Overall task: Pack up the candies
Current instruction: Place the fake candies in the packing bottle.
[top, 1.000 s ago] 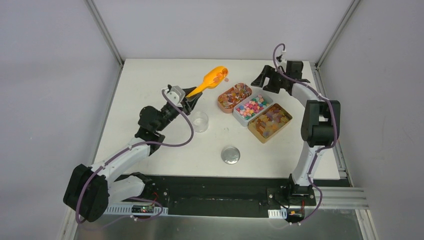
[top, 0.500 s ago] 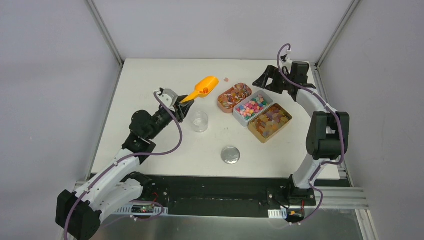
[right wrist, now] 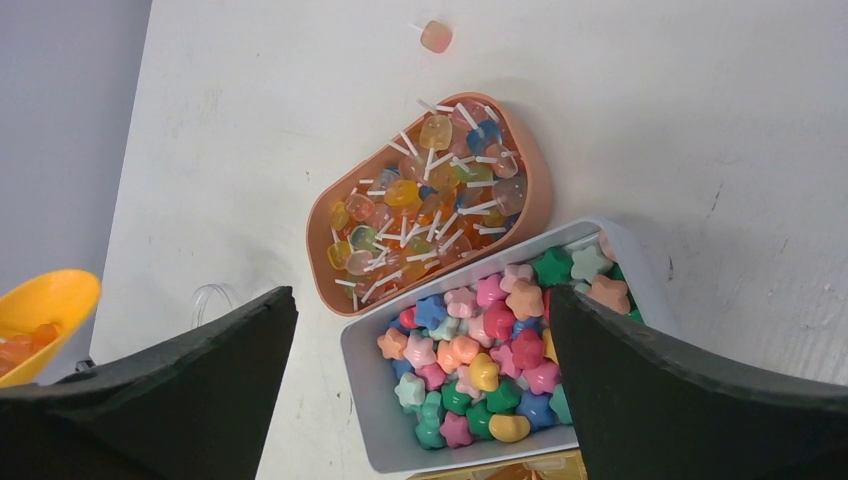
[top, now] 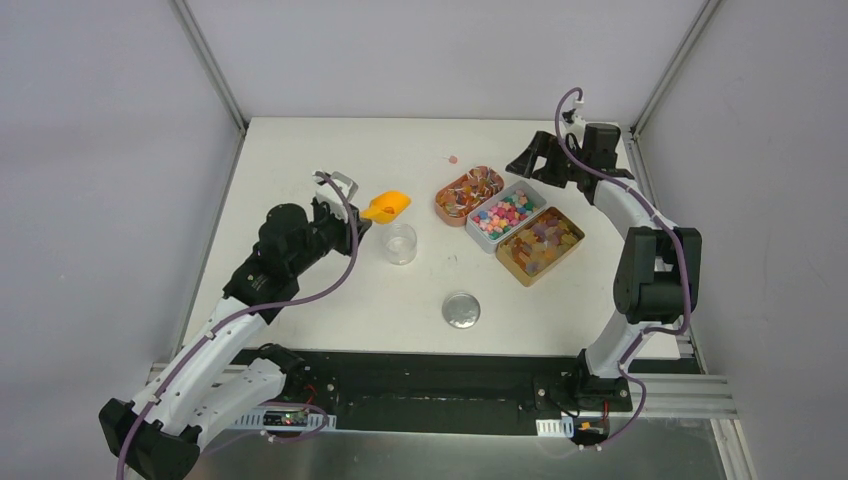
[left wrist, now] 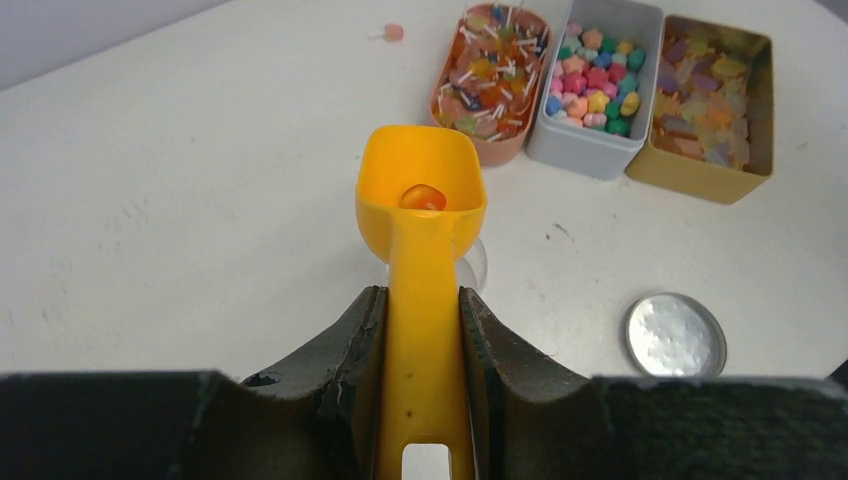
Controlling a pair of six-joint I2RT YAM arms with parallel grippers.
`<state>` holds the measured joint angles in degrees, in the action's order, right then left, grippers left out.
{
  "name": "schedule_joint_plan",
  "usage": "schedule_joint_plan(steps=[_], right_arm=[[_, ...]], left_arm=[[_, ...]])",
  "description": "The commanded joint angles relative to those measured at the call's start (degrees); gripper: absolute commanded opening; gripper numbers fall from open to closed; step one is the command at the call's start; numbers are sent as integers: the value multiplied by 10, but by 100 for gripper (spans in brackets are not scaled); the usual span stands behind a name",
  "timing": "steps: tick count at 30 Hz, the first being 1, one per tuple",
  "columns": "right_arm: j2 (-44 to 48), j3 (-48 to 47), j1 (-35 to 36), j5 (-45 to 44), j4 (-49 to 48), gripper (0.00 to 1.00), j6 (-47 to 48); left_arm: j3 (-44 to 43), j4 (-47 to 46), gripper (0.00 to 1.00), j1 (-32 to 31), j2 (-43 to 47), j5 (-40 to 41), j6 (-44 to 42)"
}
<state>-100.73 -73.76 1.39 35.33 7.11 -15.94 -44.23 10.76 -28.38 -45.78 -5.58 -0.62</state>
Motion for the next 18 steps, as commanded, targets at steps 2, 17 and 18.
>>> schedule_joint_plan(steps=[2,17,18], right_arm=[[31,0,4,1,-22,100,14],[35,-1,4,-3,-14,100,24],[35,0,4,-4,-14,100,23]], left_arm=[[-32,76,0,4,3,11,5],[-64,158,0,3,-28,-1,4],[-65,160,0,3,-29,-1,5]])
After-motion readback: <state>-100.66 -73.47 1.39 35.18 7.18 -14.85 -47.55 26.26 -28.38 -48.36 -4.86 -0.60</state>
